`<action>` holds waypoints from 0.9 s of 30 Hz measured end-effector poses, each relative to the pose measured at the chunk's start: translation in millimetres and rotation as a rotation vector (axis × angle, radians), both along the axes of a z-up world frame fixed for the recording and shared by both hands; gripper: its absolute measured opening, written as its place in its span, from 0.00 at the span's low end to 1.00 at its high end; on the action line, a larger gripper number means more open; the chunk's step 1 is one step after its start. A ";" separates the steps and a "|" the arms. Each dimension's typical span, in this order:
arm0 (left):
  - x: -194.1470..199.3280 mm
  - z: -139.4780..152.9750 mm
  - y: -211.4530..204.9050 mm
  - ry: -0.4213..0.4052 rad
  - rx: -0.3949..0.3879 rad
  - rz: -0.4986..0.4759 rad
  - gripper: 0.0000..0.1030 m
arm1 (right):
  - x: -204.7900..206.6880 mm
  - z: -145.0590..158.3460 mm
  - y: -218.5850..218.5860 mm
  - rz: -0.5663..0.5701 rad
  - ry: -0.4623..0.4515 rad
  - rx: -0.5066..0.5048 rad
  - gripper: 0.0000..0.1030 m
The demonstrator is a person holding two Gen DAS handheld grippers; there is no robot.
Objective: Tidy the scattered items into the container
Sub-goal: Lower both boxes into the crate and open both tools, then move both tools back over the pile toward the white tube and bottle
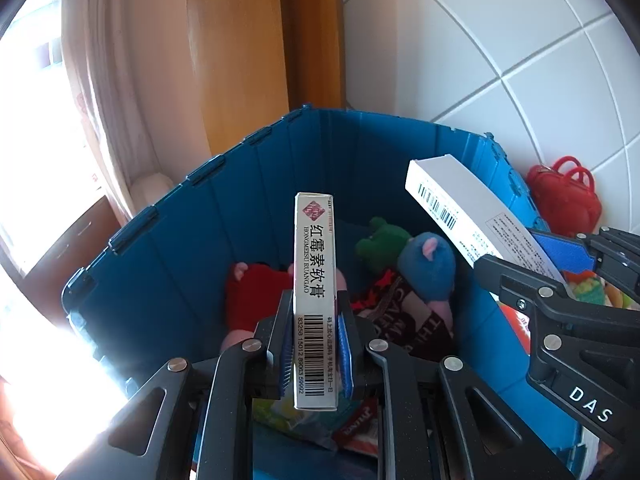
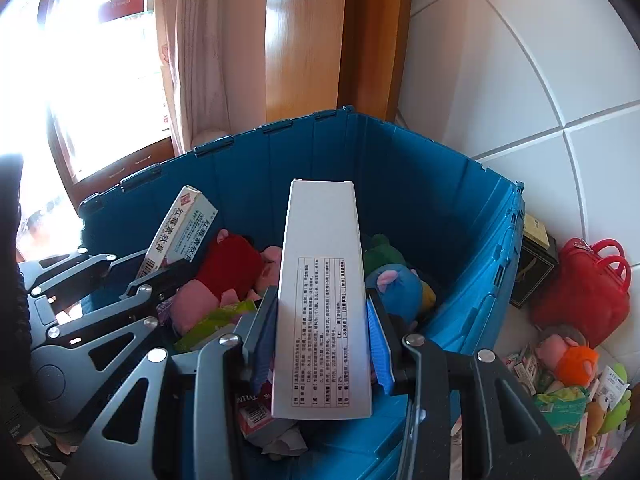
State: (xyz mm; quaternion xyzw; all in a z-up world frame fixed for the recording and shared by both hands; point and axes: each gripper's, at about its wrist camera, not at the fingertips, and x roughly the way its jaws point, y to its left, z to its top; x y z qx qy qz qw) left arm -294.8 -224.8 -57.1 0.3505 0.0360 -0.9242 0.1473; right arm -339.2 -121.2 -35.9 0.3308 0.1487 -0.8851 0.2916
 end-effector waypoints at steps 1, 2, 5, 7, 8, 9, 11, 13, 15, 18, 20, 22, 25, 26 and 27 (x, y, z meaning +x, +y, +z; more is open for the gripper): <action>-2.0 -1.2 -2.4 0.002 0.000 0.001 0.20 | -1.7 -0.4 -1.2 -0.002 0.000 0.003 0.39; -3.3 -2.1 -4.1 0.001 -0.001 -0.001 0.22 | -3.4 -0.9 -2.4 -0.005 0.000 0.005 0.39; -5.3 -3.8 -7.6 0.003 0.000 -0.005 0.39 | -7.2 -1.2 -5.2 -0.011 0.003 0.009 0.39; -4.8 -3.1 -6.7 0.003 0.000 -0.007 0.46 | -7.9 -0.5 -3.4 -0.017 0.007 0.009 0.39; -5.1 -3.5 -7.4 0.001 0.001 -0.007 0.47 | -8.4 -0.6 -3.7 -0.020 0.007 0.009 0.39; -4.9 -2.5 -6.6 -0.001 0.001 -0.006 0.48 | -8.9 -0.4 -4.4 -0.022 0.008 0.008 0.39; -4.9 -3.6 -8.4 -0.003 0.000 -0.003 0.59 | -9.8 0.0 -5.3 -0.028 0.011 0.007 0.39; -3.2 -3.6 -8.9 -0.001 -0.003 0.000 0.70 | -10.8 -0.1 -5.8 -0.034 0.007 0.005 0.39; -2.5 -3.8 -10.0 0.001 -0.005 0.000 0.73 | -10.0 0.5 -5.8 -0.039 0.013 0.003 0.50; -1.5 -4.2 -12.1 0.003 -0.006 0.003 0.76 | -5.7 4.5 -5.9 -0.045 0.035 0.003 0.72; -0.4 -4.1 -12.6 0.004 -0.005 0.003 0.78 | -3.2 7.9 -5.1 -0.048 0.044 0.003 0.72; 1.2 -3.9 -11.4 0.004 -0.003 -0.002 0.78 | -0.1 10.6 -2.6 -0.057 0.052 0.005 0.74; 3.2 -3.1 -8.1 0.008 -0.001 -0.008 0.81 | 4.1 14.0 5.4 -0.073 0.057 -0.001 0.80; 4.0 -2.7 -6.5 0.010 0.001 -0.011 0.82 | 5.9 15.3 8.8 -0.078 0.059 -0.004 0.81; 4.9 -2.2 -4.6 0.012 0.003 -0.013 0.83 | 8.1 16.6 12.8 -0.084 0.061 -0.007 0.81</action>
